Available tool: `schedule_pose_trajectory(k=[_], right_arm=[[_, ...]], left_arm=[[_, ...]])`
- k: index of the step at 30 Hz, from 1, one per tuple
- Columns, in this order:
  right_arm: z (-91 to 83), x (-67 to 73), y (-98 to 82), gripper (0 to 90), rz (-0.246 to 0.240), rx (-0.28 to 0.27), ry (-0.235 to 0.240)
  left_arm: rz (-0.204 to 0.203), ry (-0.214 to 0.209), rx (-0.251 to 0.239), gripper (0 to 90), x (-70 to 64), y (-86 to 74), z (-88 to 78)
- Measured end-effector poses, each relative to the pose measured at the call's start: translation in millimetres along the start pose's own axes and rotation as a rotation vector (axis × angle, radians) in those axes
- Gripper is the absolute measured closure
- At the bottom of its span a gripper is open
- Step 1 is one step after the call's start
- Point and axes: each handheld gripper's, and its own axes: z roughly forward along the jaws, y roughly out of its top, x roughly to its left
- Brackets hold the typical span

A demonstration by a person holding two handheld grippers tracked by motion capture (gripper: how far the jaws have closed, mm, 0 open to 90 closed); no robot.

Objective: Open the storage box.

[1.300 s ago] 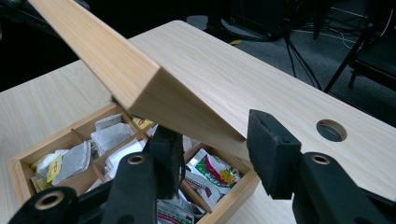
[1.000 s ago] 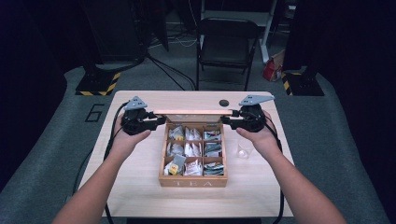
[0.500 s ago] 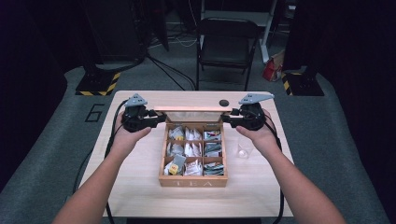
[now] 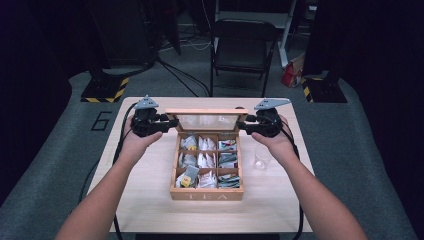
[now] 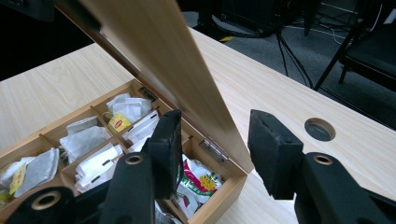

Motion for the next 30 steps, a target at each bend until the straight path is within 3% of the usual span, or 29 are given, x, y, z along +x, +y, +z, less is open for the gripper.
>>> schedule_pose_trajectory(k=[10,30], right_arm=[[10.7,-7.2,-1.4,52.5,0.006,0.008,-0.008],[35.4,-19.3,-5.6,53.0,0.074,0.027,0.004]], left_arm=[[-0.001,0.003,0.003,58.8,6.3,8.7,4.7],[-0.034,-0.016,-0.005,59.0,16.9,15.5,11.2]])
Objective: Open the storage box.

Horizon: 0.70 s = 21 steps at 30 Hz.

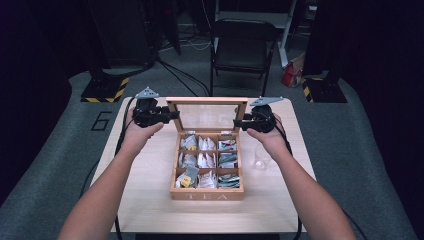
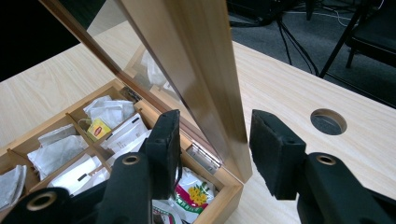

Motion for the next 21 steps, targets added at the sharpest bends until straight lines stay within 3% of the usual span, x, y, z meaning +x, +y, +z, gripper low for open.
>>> schedule_pose_trajectory(k=[21], right_arm=[[12.8,-9.7,-2.1,59.8,0.056,0.011,0.0]], left_arm=[[-0.007,0.006,-0.011,59.0,5.1,4.1,7.5]])
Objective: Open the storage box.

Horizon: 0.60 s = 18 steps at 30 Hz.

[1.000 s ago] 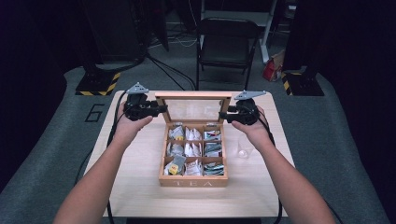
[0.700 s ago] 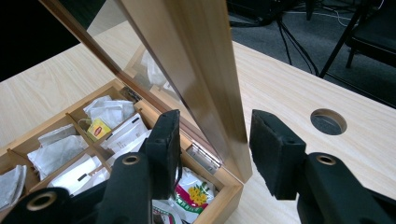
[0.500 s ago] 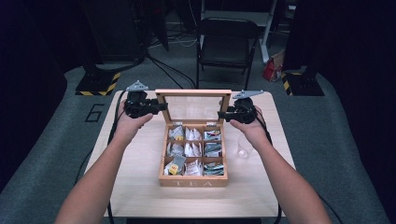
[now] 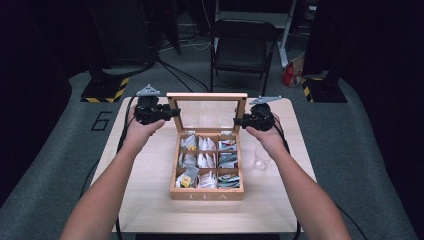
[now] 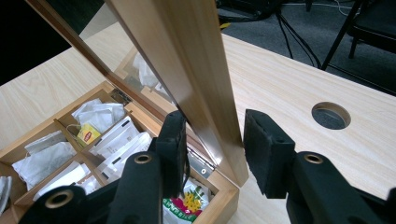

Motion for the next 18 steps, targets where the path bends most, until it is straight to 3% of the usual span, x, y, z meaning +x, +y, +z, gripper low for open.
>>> schedule_pose_trajectory(k=[7,18], right_arm=[[0.7,-1.6,0.3,60.0,0.001,-0.004,0.004],[1.0,-2.0,0.4,60.1,0.003,-0.007,0.005]], left_arm=[[-0.006,-0.006,-0.017,57.2,2.7,-2.4,2.1],[0.0,0.004,0.004,54.3,7.6,-13.4,13.8]])
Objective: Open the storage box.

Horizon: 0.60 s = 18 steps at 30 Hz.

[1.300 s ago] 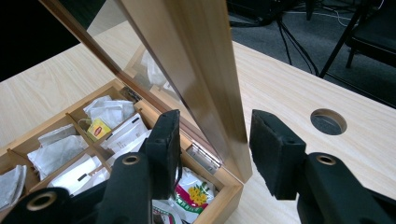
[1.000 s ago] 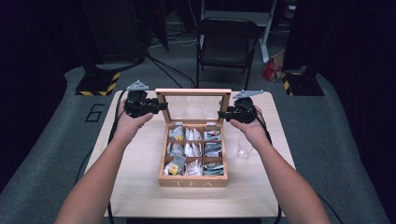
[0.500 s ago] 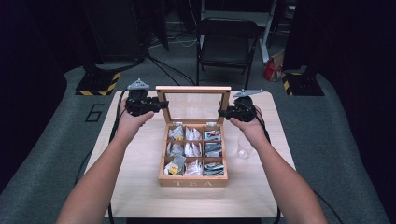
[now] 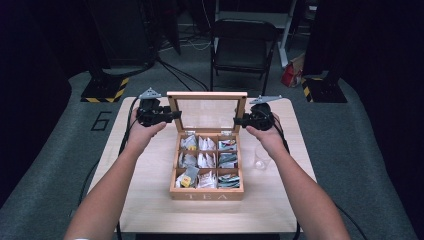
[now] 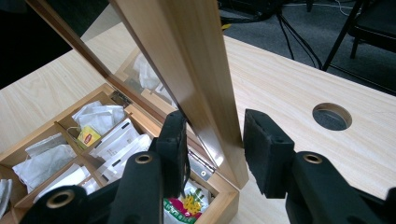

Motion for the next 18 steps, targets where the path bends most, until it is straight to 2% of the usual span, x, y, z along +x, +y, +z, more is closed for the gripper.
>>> schedule_pose_trajectory(k=[6,11,18], right_arm=[[1.4,-2.0,0.0,60.1,0.016,-0.007,0.004],[1.9,-2.7,0.2,60.3,0.023,-0.006,0.008],[3.2,-3.9,0.9,60.5,0.016,-0.011,0.002]], left_arm=[[0.001,0.011,0.003,56.6,0.9,-5.9,9.3],[-0.003,0.001,0.017,57.2,3.4,-10.3,14.2],[-0.007,-0.005,0.005,58.1,6.1,-13.6,17.8]])
